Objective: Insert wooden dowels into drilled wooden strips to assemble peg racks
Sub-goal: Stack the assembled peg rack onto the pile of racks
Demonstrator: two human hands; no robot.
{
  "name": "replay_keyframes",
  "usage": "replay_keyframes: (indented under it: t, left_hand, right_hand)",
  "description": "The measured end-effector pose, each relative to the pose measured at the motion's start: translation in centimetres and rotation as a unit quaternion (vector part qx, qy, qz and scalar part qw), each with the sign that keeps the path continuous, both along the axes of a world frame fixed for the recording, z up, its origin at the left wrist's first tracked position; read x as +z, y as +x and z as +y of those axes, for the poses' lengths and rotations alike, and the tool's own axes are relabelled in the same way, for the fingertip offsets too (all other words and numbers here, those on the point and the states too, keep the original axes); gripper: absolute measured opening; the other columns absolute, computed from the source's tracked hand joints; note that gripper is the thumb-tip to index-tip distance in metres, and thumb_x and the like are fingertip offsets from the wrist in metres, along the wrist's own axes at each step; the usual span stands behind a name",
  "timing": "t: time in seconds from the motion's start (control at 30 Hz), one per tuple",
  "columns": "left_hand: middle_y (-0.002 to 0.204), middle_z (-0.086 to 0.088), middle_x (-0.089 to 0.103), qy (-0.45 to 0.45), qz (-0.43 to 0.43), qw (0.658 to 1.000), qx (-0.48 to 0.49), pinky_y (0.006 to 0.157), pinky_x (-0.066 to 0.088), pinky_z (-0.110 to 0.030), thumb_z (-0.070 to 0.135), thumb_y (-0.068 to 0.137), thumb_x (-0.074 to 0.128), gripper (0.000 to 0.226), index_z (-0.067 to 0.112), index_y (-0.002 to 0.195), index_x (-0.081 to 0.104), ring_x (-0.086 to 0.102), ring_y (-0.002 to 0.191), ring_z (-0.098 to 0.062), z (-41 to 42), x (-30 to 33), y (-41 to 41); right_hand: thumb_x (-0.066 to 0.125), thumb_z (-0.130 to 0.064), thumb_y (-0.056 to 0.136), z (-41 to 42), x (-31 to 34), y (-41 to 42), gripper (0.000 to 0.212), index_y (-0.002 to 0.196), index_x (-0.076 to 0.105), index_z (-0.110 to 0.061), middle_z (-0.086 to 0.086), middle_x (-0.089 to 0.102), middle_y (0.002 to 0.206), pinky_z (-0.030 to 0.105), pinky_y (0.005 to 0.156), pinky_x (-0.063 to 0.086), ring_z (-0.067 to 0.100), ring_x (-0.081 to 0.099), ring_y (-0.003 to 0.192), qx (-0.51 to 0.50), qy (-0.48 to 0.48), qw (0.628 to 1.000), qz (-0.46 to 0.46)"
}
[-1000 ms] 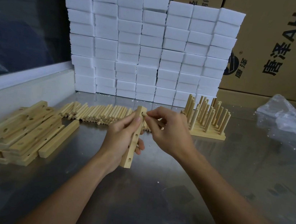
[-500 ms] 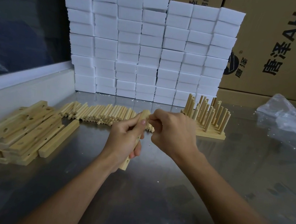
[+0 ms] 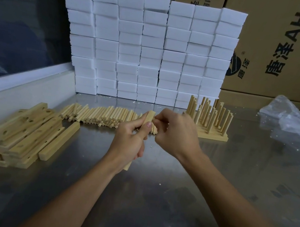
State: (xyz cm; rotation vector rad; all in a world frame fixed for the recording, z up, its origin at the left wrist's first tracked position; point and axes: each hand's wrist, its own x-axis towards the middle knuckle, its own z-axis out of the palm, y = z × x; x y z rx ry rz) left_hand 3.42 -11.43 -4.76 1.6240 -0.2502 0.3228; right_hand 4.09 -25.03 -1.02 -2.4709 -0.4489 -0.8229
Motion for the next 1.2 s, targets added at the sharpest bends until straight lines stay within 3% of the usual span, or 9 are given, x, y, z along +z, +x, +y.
replay_keyframes:
  t: [0.13, 0.2, 0.33, 0.53, 0.67, 0.73, 0.8, 0.97, 1.2]
  left_hand:
    - [0.065, 0.001, 0.051, 0.004, -0.009, 1.000, -0.005, 0.035, 0.031, -0.020, 0.019, 0.101, 0.054, 0.034, 0.025, 0.134, 0.061, 0.042, 0.035, -0.015, 0.1, 0.1, 0.0]
    - [0.079, -0.006, 0.069, 0.017, -0.026, 1.000, 0.002, 0.035, 0.031, -0.017, 0.017, 0.100, 0.055, 0.033, 0.030, 0.131, 0.060, 0.042, 0.033, -0.013, 0.2, 0.1, -0.1]
    - [0.121, -0.030, 0.053, 0.052, -0.053, 0.997, 0.009, 0.036, 0.031, -0.015, 0.015, 0.099, 0.057, 0.035, 0.033, 0.130, 0.055, 0.042, 0.031, -0.011, 0.2, 0.0, -0.1]
    - [0.116, -0.022, 0.060, 0.036, -0.049, 0.998, 0.015, 0.036, 0.032, -0.016, 0.018, 0.100, 0.057, 0.033, 0.029, 0.130, 0.060, 0.043, 0.031, -0.012, -0.3, -0.2, 0.4]
    - [0.057, 0.012, 0.065, 0.060, -0.048, 0.997, 0.022, 0.035, 0.032, -0.017, 0.019, 0.100, 0.057, 0.034, 0.023, 0.133, 0.061, 0.042, 0.031, -0.012, -0.2, -0.8, 0.7]
    - [0.064, 0.021, 0.065, 0.060, -0.054, 0.997, 0.021, 0.035, 0.032, -0.016, 0.019, 0.099, 0.057, 0.035, 0.026, 0.134, 0.059, 0.042, 0.032, -0.009, -0.3, -0.8, 0.6]
    - [0.080, 0.020, 0.070, 0.056, -0.056, 0.997, 0.021, 0.035, 0.033, -0.017, 0.019, 0.099, 0.058, 0.036, 0.028, 0.134, 0.058, 0.044, 0.033, -0.010, -0.4, -0.7, 0.6]
    - [0.062, 0.025, 0.064, 0.058, -0.037, 0.998, 0.011, 0.037, 0.033, -0.018, 0.021, 0.101, 0.055, 0.036, 0.038, 0.132, 0.051, 0.045, 0.034, -0.011, -0.5, -0.6, 0.6]
    - [0.077, -0.008, 0.054, -0.120, 0.061, 0.991, -0.007, 0.036, 0.032, -0.023, 0.017, 0.103, 0.050, 0.033, 0.026, 0.133, 0.059, 0.046, 0.039, -0.019, 0.4, -0.7, 1.1]
  right_hand:
    - [0.062, -0.024, 0.089, 0.2, -0.3, 0.2, 0.008, 0.086, 0.067, -0.018, 0.000, 0.069, 0.070, 0.034, 0.061, 0.050, 0.025, 0.064, 0.067, -0.006, 0.002, 1.000, -0.021]
    - [0.066, -0.022, 0.086, 0.1, 0.0, 0.7, 0.011, 0.075, 0.067, -0.023, -0.004, 0.068, 0.066, 0.031, 0.063, 0.050, 0.017, 0.064, 0.066, 0.013, 0.099, 0.993, 0.062]
    - [0.066, -0.013, 0.088, -0.9, 0.9, 1.2, 0.021, 0.067, 0.068, -0.017, -0.007, 0.062, 0.050, 0.017, 0.049, 0.038, 0.000, 0.051, 0.043, 0.085, 0.249, 0.936, 0.235]
    - [0.058, -0.024, 0.091, 0.0, -0.5, 0.6, 0.013, 0.088, 0.068, -0.017, 0.003, 0.068, 0.070, 0.035, 0.062, 0.048, 0.029, 0.062, 0.068, -0.013, 0.016, 1.000, 0.004]
    - [0.055, -0.020, 0.093, -0.3, -0.4, 0.9, 0.020, 0.088, 0.074, -0.019, -0.005, 0.062, 0.061, 0.029, 0.057, 0.038, 0.019, 0.056, 0.060, 0.005, 0.044, 0.997, 0.056]
    - [0.055, -0.019, 0.092, -0.5, -0.1, 1.1, 0.022, 0.081, 0.074, -0.019, -0.004, 0.061, 0.058, 0.030, 0.057, 0.042, 0.019, 0.056, 0.058, 0.023, 0.092, 0.990, 0.107]
    - [0.055, -0.019, 0.092, -0.7, 0.3, 1.4, 0.025, 0.076, 0.074, -0.017, 0.000, 0.059, 0.055, 0.032, 0.059, 0.044, 0.019, 0.052, 0.056, 0.039, 0.124, 0.981, 0.143]
    - [0.057, -0.022, 0.094, -1.0, 0.5, 1.6, 0.025, 0.078, 0.074, -0.013, 0.014, 0.064, 0.065, 0.042, 0.059, 0.048, 0.028, 0.054, 0.061, 0.057, 0.107, 0.982, 0.142]
    - [0.062, -0.026, 0.093, -1.3, 1.0, 1.9, 0.021, 0.080, 0.075, -0.016, -0.008, 0.070, 0.066, 0.028, 0.063, 0.055, 0.004, 0.064, 0.060, 0.057, 0.127, 0.989, 0.059]
